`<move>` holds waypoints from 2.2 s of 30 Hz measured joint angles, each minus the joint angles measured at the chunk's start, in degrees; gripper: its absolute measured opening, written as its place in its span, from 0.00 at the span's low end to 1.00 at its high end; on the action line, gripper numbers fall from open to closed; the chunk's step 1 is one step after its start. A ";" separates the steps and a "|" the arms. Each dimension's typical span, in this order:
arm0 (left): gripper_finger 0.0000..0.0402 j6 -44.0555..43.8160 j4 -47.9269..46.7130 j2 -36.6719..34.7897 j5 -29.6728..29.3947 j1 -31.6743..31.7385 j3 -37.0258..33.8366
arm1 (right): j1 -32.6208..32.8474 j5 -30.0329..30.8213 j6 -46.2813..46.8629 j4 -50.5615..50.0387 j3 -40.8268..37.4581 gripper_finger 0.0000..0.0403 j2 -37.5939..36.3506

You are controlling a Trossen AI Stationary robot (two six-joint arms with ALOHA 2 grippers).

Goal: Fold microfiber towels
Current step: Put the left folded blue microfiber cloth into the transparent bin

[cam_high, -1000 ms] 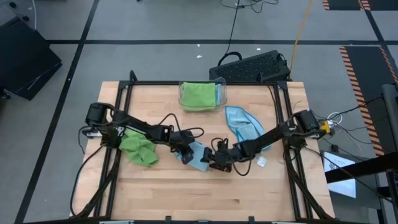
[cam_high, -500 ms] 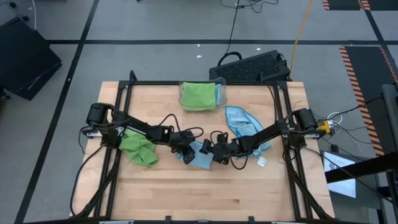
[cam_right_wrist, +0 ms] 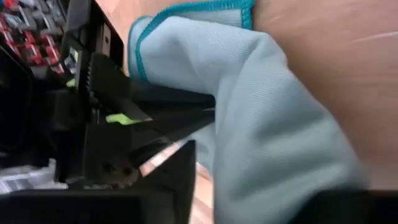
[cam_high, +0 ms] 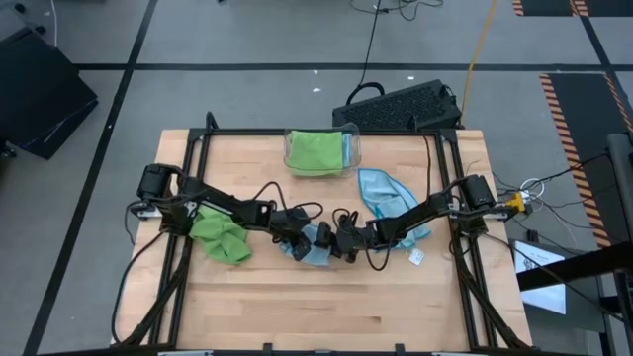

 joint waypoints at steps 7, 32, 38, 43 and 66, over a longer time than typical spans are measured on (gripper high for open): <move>0.10 -0.11 -0.91 -4.19 1.67 2.59 -0.12 | -0.33 -0.91 -1.99 -0.74 -0.05 0.05 0.07; 0.40 -23.84 -29.95 -42.24 -22.75 -4.94 -0.03 | -15.71 -13.12 -26.10 -1.96 -0.24 0.03 -16.38; 0.42 -25.94 -34.42 -41.79 -23.69 -6.56 -0.03 | -22.62 -16.95 -27.86 -6.17 -0.22 0.03 -23.86; 0.42 -26.10 -34.04 -41.31 -23.87 -6.76 -0.01 | -28.71 -22.75 -30.18 -12.58 3.55 0.03 -27.10; 0.42 -33.20 -33.99 -40.24 -29.44 -5.53 0.01 | -44.15 -41.36 -40.73 -27.19 39.48 0.03 -2.73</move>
